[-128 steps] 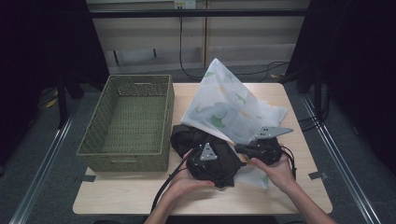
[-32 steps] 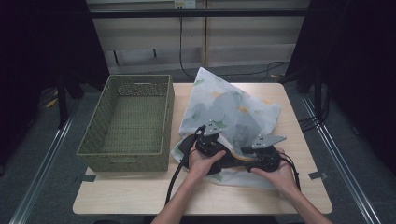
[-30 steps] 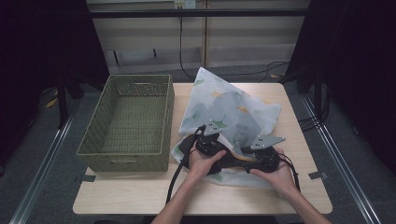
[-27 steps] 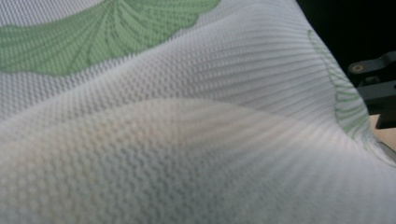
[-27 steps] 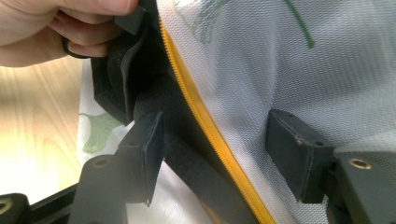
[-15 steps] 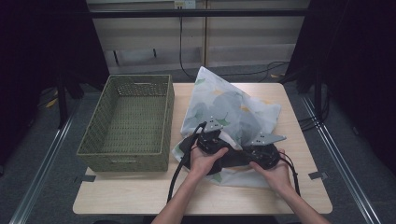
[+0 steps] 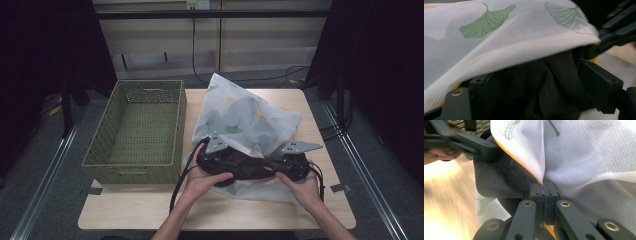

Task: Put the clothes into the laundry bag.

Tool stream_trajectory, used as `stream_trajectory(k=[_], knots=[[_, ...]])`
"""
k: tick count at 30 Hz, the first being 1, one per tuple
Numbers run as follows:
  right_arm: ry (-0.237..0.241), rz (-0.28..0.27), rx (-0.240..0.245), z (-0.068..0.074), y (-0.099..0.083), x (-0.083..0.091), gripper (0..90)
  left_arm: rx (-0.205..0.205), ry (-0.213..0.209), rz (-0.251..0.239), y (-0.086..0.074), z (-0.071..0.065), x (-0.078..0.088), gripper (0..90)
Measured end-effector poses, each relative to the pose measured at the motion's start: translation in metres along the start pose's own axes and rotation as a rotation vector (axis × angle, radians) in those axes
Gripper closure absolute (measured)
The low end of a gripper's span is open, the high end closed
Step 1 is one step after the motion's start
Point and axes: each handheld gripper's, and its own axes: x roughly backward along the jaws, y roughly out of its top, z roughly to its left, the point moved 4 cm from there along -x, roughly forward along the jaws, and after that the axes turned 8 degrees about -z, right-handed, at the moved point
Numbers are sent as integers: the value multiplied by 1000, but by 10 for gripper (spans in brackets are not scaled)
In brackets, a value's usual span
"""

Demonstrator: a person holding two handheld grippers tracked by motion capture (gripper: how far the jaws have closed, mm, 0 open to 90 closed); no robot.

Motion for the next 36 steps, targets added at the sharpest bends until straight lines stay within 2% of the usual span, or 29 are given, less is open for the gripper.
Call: stream_trajectory(k=[2, 3, 5, 7, 8, 11, 12, 13, 14, 16, 17, 19, 20, 22, 23, 24, 25, 26, 27, 29, 31, 32, 33, 34, 36], knots=[[1, 2, -5, 0, 0, 0, 894, -8, 6, 9, -5, 4, 9, 154], [2, 4, -5, -1, 0, 0, 894, 1, 6, 9, -11, 8, 15, 145], [1, 5, -4, 0, 0, 0, 894, 9, -5, 15, -15, 10, 16, 122], [2, 7, -4, 0, 0, -1, 894, -3, 0, 82, -27, 14, 14, 106], [0, 9, -5, -1, 0, -1, 894, 10, -7, 128, -37, 18, 8, 70], [-3, 15, -4, 0, 0, -2, 894, 20, -22, 120, -40, 19, 1, 42], [0, 17, -3, 0, 0, -3, 894, 30, -48, 123, -42, 18, -7, 29], [0, 17, -3, 0, 0, -3, 894, 30, -48, 123, -42, 18, -7, 17], [0, 17, -4, -1, 0, -3, 894, 40, -77, 109, -42, 16, -10, 17], [2, 17, -6, -1, 0, -3, 894, 34, -100, 117, -42, 8, -22, 18], [2, 17, -6, -1, 0, -3, 894, 34, -100, 117, -42, 8, -22, 16], [3, 17, -9, -1, -1, -4, 894, -12, -84, 166, -46, 3, -33, 10], [5, 18, -10, -1, -1, -4, 894, -17, -80, 190, -48, 1, -37, 6], [15, 19, -9, 0, 0, -4, 894, -24, -46, 211, -51, 1, -44, 76], [15, 19, -9, 0, 0, -4, 894, -30, -33, 211, -52, 1, -45, 76], [12, 19, -10, 1, 0, -4, 894, -30, -19, 209, -52, 3, -45, 125], [13, 18, -11, 1, 0, -4, 893, -39, 20, 214, -53, 7, -45, 230], [15, 18, -12, 1, 0, -4, 894, -46, 40, 223, -53, 9, -44, 367], [18, 18, -13, 1, 0, -4, 894, -38, 40, 212, -53, 11, -44, 420], [19, 19, -10, 1, 1, -5, 894, -53, 83, 220, -52, 16, -42, 600], [26, 17, -10, 3, 3, -6, 894, -18, 79, 199, -49, 19, -40, 731], [31, 11, -5, 6, 6, -7, 894, 25, 62, 158, -46, 20, -38, 778], [31, 11, -5, 6, 6, -7, 894, 25, 62, 158, -46, 20, -38, 788], [35, 5, -4, 8, 8, -7, 894, 41, 60, 137, -43, 19, -37, 788], [39, -28, -2, 11, 18, -4, 894, 96, 19, 82, -35, 15, -33, 800]])
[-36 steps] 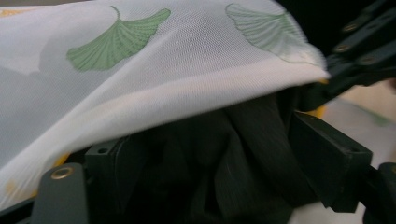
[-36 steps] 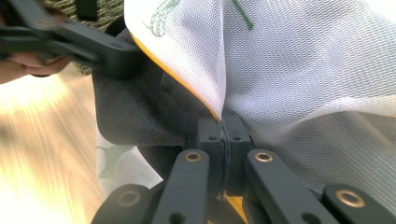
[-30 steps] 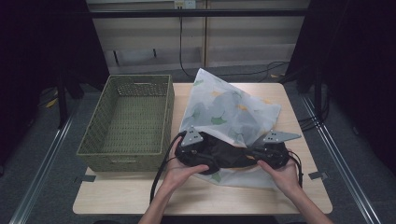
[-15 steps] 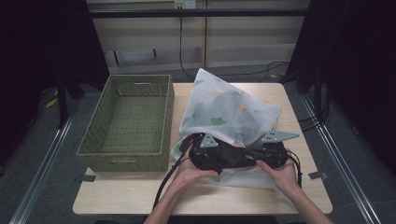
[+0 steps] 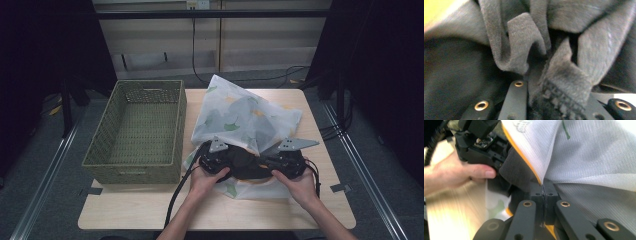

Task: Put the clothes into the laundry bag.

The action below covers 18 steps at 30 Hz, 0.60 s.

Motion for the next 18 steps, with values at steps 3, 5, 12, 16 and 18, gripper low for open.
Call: stream_trajectory(k=[3, 5, 12, 16, 18], knots=[[8, -32, -2, 3, 9, 3, 894, 15, -20, -77, 15, -10, 4, 802], [16, -66, 1, 6, 18, 8, 894, 23, -38, -114, 23, -15, 3, 803], [38, -166, 2, 16, 43, 28, 894, 50, 12, -245, 62, -17, 5, 808], [65, -232, 3, 23, 58, 44, 894, 59, 58, -309, 89, -11, 20, 810], [81, -268, 9, 27, 66, 53, 893, 49, 81, -338, 102, -11, 28, 810]])
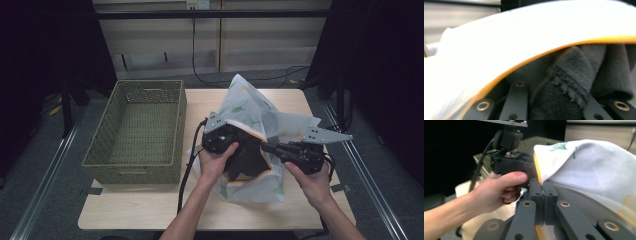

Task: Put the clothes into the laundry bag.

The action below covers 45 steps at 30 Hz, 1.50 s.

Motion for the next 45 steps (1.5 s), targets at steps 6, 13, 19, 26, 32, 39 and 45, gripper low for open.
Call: stream_trajectory(k=[6, 13, 19, 26, 32, 39, 45], knots=[[29, -54, 18, 14, 19, 10, 894, -86, 15, -28, 32, -8, 10, 808], [15, -16, -2, 8, 9, 5, 894, -116, -12, 95, -27, -8, -28, 804], [-42, 73, -33, -14, -21, -4, 896, -78, -60, 187, -74, -6, -42, 787], [-77, 184, -72, -31, -59, -16, 894, -130, -97, 250, -84, -9, -25, 522], [-74, 174, -50, -28, -55, -13, 851, -142, -94, 209, -73, 0, 15, 317], [-91, 162, -3, -25, -45, -15, 769, -106, -50, 165, -67, 20, 48, 238], [-96, 166, 31, -22, -39, -25, 704, -87, -68, 187, -77, 24, 50, 145]])
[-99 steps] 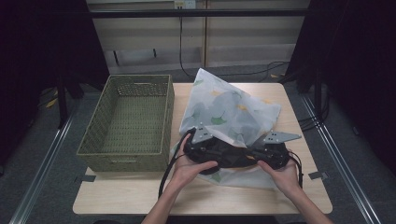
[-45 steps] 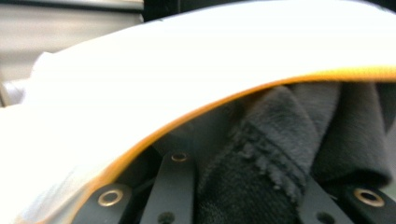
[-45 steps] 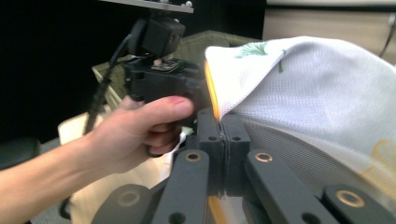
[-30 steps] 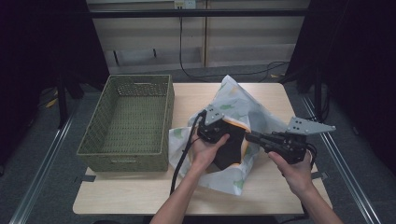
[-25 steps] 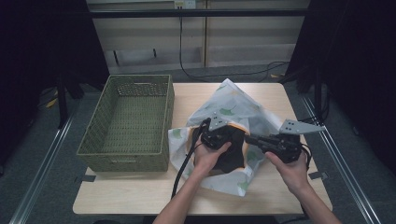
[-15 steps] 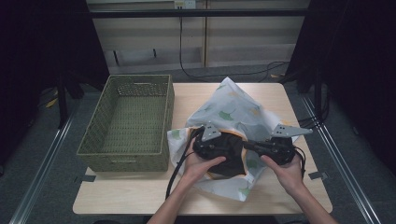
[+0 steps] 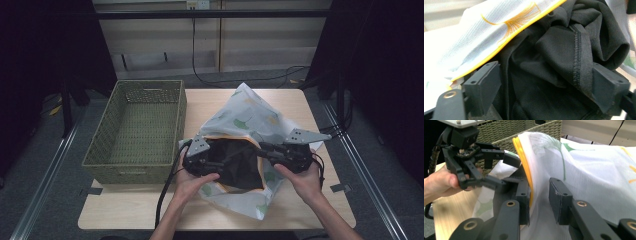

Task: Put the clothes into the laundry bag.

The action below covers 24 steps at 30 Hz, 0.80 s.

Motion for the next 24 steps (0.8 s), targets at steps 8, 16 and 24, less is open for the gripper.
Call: stream_trajectory(k=[8, 16, 24], knots=[[-4, -11, 32, 4, 13, -15, 616, -8, -28, 82, -17, 3, -23, 76], [51, -45, 2, 12, 24, -27, 892, -27, 22, 168, -33, 4, -47, 362], [140, -91, -59, 34, 38, -15, 894, 59, 46, 17, -6, -2, -50, 828]])
